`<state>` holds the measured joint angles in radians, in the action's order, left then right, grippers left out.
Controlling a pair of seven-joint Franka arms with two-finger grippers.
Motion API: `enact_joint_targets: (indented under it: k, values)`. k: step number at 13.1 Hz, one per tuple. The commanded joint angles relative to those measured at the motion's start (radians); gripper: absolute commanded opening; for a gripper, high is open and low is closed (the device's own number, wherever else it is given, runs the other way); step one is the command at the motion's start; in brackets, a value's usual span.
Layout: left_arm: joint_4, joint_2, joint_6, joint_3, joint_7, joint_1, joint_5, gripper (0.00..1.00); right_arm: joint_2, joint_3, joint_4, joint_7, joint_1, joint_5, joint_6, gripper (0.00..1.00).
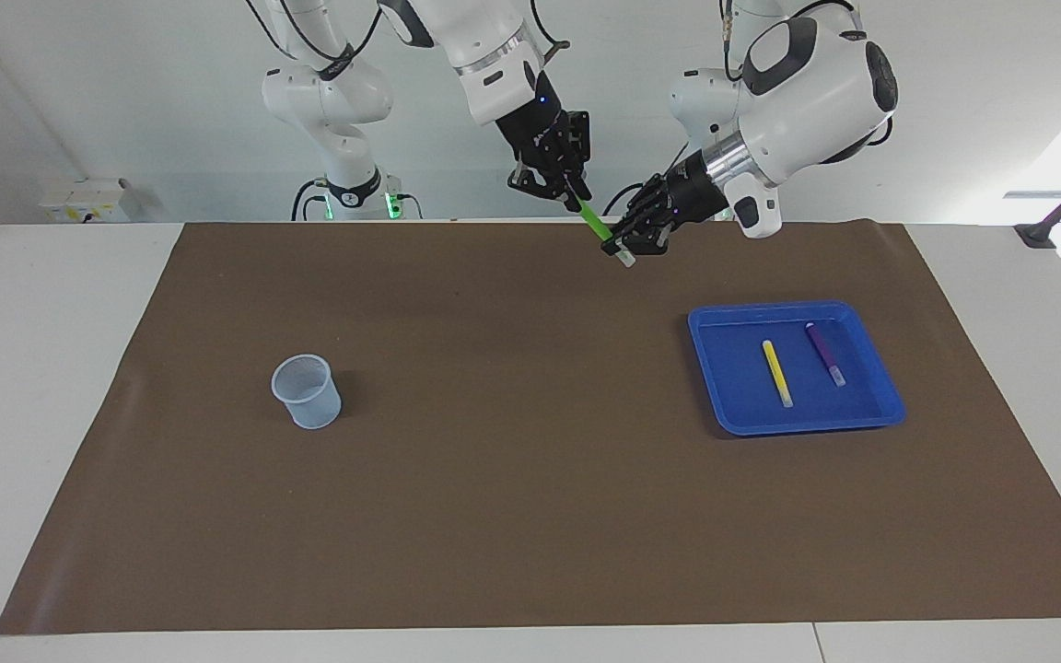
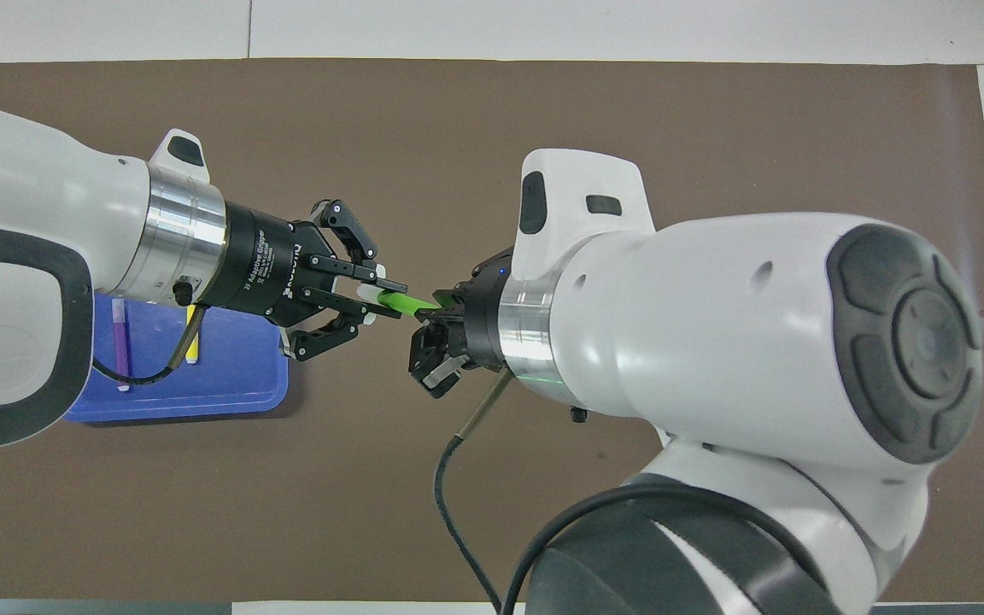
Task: Right arm passes pens to left for tray arrangement
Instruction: 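Close the left gripper on the green pen and open the right gripper, then move the green pen over the tray while the right gripper withdraws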
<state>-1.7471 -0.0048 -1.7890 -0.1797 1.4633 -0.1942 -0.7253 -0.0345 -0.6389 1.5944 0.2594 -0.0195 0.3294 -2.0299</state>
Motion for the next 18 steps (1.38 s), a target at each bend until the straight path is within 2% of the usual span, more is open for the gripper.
enact_joint_targets:
  k: [1, 5, 6, 7, 8, 14, 16, 18]
  values:
    - [-0.012, -0.018, 0.003, 0.003, -0.014, 0.002, -0.026, 0.0, -0.013, -0.015, -0.011, -0.005, -0.005, -0.016, -0.007, 0.0]
    - [-0.012, -0.018, 0.003, 0.003, -0.012, 0.004, -0.029, 0.0, -0.013, -0.015, -0.01, -0.005, -0.005, -0.016, -0.007, 0.0]
    - [-0.012, -0.018, 0.002, 0.003, -0.012, 0.004, -0.029, 0.0, -0.013, -0.015, -0.01, -0.005, -0.005, -0.016, -0.006, 0.25]
    - [-0.012, -0.018, 0.002, 0.003, -0.011, 0.004, -0.029, 0.0, -0.013, -0.015, -0.01, -0.006, -0.007, -0.016, -0.006, 0.74]
    - [-0.012, -0.018, 0.002, 0.003, -0.012, 0.004, -0.029, 0.0, -0.015, -0.015, -0.01, -0.005, -0.007, -0.016, -0.006, 1.0]
    - [-0.014, -0.018, -0.006, 0.005, -0.023, 0.024, -0.029, 0.0, -0.016, -0.005, -0.004, -0.008, -0.016, -0.016, 0.007, 1.0]
    - [-0.035, -0.027, 0.002, 0.006, -0.142, 0.059, -0.028, 0.0, -0.016, 0.019, 0.009, -0.008, -0.026, -0.02, 0.019, 1.0]
    - [-0.089, -0.056, 0.007, 0.006, -0.312, 0.107, -0.026, 0.0, -0.007, 0.086, 0.01, -0.008, -0.025, -0.026, 0.072, 1.0]
